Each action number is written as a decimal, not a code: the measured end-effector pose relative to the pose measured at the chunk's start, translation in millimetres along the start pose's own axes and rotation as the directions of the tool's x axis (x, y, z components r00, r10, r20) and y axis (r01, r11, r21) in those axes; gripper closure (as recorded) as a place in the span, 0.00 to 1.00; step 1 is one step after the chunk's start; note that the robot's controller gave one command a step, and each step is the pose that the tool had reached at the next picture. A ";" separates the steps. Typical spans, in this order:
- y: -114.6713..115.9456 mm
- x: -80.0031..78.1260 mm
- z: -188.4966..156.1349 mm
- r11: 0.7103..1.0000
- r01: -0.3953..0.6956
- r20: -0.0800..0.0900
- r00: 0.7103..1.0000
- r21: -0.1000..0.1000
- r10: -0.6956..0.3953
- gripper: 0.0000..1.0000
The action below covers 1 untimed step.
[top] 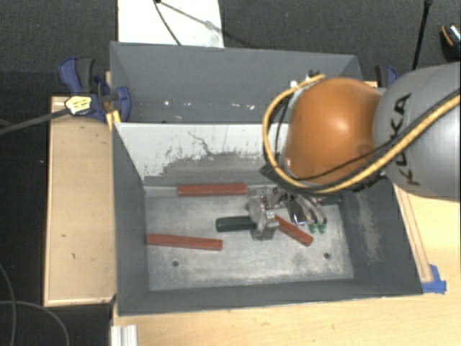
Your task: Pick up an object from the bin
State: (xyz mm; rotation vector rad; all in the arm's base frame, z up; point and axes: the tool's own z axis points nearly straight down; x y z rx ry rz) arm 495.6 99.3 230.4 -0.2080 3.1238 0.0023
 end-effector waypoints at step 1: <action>-0.2 1.7 4.4 1.000 -0.004 -0.009 1.000 0.000 0.004 1.00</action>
Offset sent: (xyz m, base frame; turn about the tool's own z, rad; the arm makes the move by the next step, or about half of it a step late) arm 0.0000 0.0000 0.0000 0.0000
